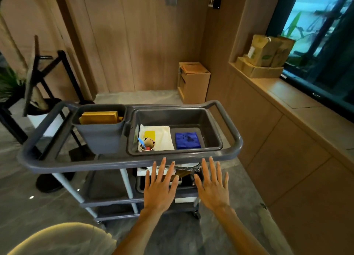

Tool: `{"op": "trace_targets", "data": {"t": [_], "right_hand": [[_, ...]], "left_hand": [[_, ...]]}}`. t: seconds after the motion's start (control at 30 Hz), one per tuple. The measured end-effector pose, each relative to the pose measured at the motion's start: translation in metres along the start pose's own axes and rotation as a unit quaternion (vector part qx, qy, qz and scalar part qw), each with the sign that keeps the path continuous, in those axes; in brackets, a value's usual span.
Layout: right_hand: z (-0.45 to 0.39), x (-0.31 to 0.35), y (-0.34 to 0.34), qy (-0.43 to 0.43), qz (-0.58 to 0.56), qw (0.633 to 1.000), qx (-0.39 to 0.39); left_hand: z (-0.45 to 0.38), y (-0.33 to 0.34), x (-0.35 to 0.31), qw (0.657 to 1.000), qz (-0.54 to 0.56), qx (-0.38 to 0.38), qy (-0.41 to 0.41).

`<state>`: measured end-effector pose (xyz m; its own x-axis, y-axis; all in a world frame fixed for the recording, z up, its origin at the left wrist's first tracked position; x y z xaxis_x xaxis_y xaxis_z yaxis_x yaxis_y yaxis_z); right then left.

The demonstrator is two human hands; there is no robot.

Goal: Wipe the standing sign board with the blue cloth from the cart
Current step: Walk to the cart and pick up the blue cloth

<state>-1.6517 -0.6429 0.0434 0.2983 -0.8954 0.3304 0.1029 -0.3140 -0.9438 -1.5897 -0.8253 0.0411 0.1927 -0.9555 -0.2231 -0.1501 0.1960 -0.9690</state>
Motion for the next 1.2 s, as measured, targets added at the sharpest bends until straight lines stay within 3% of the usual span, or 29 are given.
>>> {"op": "trace_targets", "data": {"t": [0.43,0.7,1.03,1.2], "right_hand": [[-0.164,-0.042,0.012,-0.013,-0.024,1.0,0.003],[-0.27,-0.068,0.02,-0.027,-0.025,0.998,0.052],[-0.344,-0.072,0.043,-0.087,-0.176,0.973,0.12],[-0.373,-0.078,0.075,-0.066,-0.218,0.962,0.149]], "left_hand": [[-0.153,0.04,0.001,0.998,-0.024,-0.01,-0.059],[-0.25,0.073,-0.009,0.995,-0.035,0.026,-0.094],[-0.313,0.121,0.004,0.987,-0.008,0.094,-0.128],[-0.335,0.155,0.018,0.98,0.034,0.121,-0.154]]}}
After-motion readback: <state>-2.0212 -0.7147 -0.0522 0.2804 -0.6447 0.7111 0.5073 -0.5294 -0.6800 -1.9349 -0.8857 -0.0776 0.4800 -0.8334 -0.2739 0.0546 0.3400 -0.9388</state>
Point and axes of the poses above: each hand's wrist, its own z-axis away from the middle knuckle, its own y-axis out of the palm, x = y × z, the point moved 10 cm from there along -z, towards the middle knuckle, and after that the axes turned 6 degrees about -z, right-handed, at the moved point
